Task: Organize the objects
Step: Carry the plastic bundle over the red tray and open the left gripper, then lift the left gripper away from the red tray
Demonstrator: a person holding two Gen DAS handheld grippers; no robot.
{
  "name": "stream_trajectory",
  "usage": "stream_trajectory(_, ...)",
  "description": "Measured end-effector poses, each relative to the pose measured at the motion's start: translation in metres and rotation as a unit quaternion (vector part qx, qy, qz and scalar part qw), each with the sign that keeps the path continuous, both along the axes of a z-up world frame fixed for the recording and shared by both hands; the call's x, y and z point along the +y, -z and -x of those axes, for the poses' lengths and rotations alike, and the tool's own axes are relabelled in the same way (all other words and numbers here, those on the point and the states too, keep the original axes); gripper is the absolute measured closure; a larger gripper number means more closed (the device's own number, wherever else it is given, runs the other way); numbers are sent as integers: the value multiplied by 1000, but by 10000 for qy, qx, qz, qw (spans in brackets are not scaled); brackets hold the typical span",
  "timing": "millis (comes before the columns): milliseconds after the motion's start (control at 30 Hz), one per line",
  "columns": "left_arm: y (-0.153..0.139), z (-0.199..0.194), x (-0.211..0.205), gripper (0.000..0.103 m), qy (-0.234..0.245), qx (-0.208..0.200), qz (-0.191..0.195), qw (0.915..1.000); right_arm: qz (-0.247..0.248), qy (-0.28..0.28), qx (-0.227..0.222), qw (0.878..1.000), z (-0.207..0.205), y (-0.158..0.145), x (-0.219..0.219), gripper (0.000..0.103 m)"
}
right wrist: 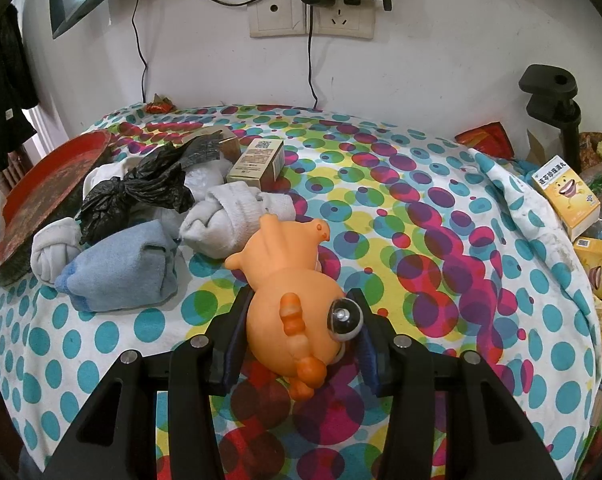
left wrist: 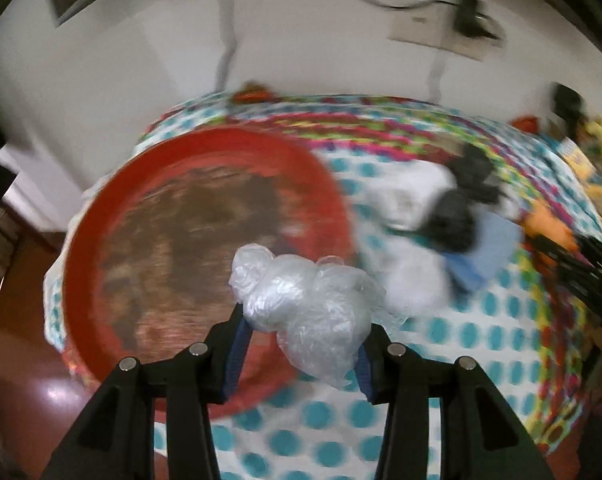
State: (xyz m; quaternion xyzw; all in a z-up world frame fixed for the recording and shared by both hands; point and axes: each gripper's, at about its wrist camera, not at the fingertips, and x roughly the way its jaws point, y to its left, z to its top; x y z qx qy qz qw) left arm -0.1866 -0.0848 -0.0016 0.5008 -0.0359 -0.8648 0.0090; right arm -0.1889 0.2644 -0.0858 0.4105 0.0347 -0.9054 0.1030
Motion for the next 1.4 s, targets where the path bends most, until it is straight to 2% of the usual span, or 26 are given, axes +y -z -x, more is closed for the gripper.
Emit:
stream_trajectory(133, 13, 18, -50, 57, -550, -220, 47, 9982, -46, 4, 5, 10000, 1, 0, 0, 59)
stream_trajectory(267, 23, 33, -88, 57, -864, -348, 138, 9956, -60, 13, 7, 10000, 0, -1, -2, 59)
stream_trajectory(467, 41, 53, -133, 57, -1202, -611, 291, 9904, -137, 34, -1, 9999, 1, 0, -3, 58)
stream_trajectory(700, 54, 55, -170, 55, -1454, -762, 421, 9855, -133, 33, -5, 9999, 0, 0, -4, 59)
stream_trajectory(833, 57, 55, -179, 52, -1510, -780, 329, 9849, -159, 37, 3, 9999, 0, 0, -4, 58)
stream_trajectory(933, 59, 57, -180, 40, -1436, -806, 252, 9860, -223, 57, -31, 9997, 2, 2, -5, 58)
stream_trajectory(1133, 54, 50, -172, 38, -1267, -781, 441, 9879, -224, 48, -26, 9997, 2, 1, -4, 58)
stream_trajectory(1267, 41, 32, -165, 38, -1341, -571, 545, 9878, -166, 49, -27, 9998, 1, 0, -3, 59)
stream_trajectory(1400, 27, 3, -146, 38, -1287, -197, 718, 9889, -117, 63, -4, 9999, 0, -1, -2, 59)
